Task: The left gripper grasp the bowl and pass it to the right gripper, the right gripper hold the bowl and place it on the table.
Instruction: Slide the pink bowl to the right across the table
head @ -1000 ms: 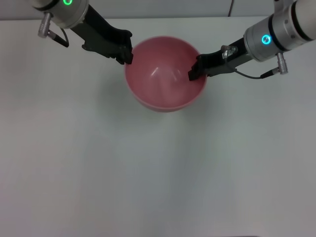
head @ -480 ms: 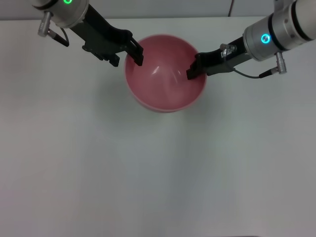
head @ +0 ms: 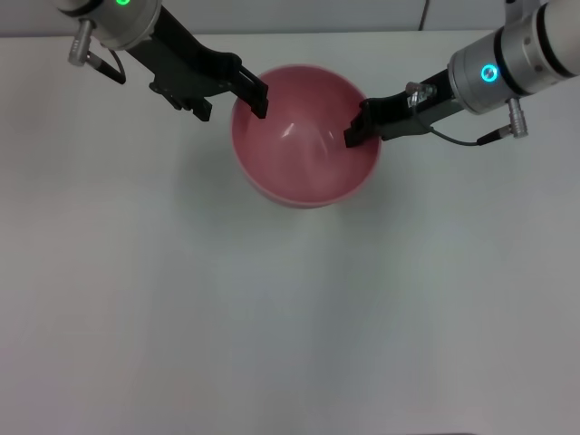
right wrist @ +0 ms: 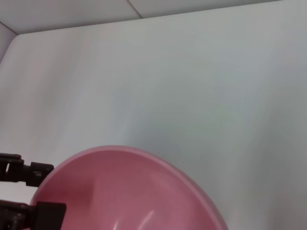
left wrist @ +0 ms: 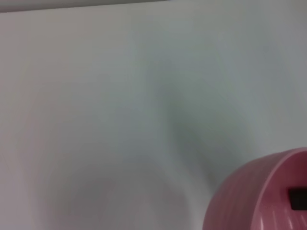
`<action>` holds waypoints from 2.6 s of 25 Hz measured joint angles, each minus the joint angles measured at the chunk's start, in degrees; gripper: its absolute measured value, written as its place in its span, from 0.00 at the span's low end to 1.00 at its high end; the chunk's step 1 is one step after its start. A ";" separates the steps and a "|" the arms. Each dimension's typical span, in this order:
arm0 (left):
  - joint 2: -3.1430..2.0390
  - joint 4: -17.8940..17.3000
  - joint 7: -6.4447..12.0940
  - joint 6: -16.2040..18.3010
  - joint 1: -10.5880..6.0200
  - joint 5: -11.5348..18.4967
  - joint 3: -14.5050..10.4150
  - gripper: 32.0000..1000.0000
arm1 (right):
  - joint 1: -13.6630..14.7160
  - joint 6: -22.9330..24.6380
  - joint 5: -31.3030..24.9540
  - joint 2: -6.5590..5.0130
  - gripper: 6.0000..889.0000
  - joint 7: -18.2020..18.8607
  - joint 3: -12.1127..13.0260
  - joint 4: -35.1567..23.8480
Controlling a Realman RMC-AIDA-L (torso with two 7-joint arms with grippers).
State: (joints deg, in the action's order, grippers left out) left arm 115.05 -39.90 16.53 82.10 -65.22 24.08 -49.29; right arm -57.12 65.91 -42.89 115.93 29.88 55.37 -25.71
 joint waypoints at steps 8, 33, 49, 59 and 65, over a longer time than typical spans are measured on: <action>-0.01 -0.10 -0.07 0.14 0.00 0.00 -0.01 0.86 | 0.00 -0.09 0.00 0.00 0.09 0.00 0.00 0.12; -1.44 -1.33 -1.42 2.11 0.07 0.00 0.50 0.86 | 1.03 -0.27 -0.03 -0.18 0.09 -0.40 -0.86 -0.04; -2.64 -11.51 -3.28 11.05 1.41 -0.02 3.68 0.86 | 1.60 -0.70 -0.09 -0.43 0.09 -0.44 -0.88 0.23; -2.93 -11.96 -3.56 12.03 1.42 0.00 3.68 0.86 | 1.58 -0.07 -0.09 -0.59 0.09 -0.70 -1.89 0.05; -3.02 -11.95 -3.61 12.19 1.50 0.00 3.68 0.86 | 2.43 0.32 -0.09 -1.69 0.09 -1.45 -2.37 -0.02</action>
State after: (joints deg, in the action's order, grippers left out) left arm 112.04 -51.86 12.92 94.29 -63.72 24.08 -45.62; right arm -54.69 66.24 -42.98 114.24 28.43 53.00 -25.73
